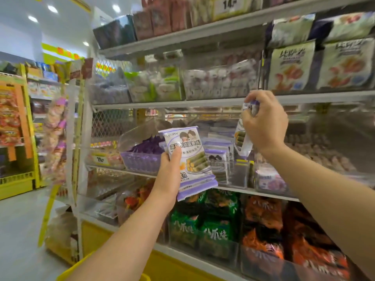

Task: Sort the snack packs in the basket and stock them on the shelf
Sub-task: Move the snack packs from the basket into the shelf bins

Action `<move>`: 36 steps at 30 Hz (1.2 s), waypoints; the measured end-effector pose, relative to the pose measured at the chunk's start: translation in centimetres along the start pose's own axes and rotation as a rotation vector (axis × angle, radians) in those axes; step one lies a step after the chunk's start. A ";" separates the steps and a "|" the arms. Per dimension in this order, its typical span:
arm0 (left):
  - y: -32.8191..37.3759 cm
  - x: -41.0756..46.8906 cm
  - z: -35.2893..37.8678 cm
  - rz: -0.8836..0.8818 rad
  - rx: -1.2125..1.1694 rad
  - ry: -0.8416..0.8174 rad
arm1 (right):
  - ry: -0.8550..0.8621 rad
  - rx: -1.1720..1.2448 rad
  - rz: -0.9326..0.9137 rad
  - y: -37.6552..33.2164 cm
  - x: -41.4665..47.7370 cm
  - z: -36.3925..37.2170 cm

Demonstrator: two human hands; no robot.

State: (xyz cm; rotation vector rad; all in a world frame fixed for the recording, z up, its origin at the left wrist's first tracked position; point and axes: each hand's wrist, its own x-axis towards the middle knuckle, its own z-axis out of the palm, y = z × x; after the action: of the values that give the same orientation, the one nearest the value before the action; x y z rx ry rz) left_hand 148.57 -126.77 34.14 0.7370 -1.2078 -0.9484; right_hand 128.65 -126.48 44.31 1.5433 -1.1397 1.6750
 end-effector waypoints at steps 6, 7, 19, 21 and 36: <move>0.9 0.3 -0.4 -0.014 0.038 -0.017 | -0.021 -0.265 -0.105 3.1 -1.0 3.9; 1.0 0.5 -0.4 -0.012 0.041 -0.020 | -0.040 -0.307 -0.123 3.6 -1.2 4.4; -0.3 0.8 -0.2 -0.053 0.044 -0.088 | -0.827 -0.559 -0.179 3.9 -2.7 4.2; -0.5 0.7 -0.1 -0.058 0.058 -0.129 | -0.825 -0.343 -0.078 3.4 -1.4 2.8; 0.5 2.7 2.7 0.203 0.263 -0.149 | -0.499 0.115 0.088 1.6 3.7 -3.0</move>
State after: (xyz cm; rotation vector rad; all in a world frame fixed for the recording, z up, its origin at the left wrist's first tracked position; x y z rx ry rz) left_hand 146.22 -128.96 36.33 0.7427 -1.5273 -0.6934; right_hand 125.30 -125.09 47.74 2.0866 -1.3904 1.4685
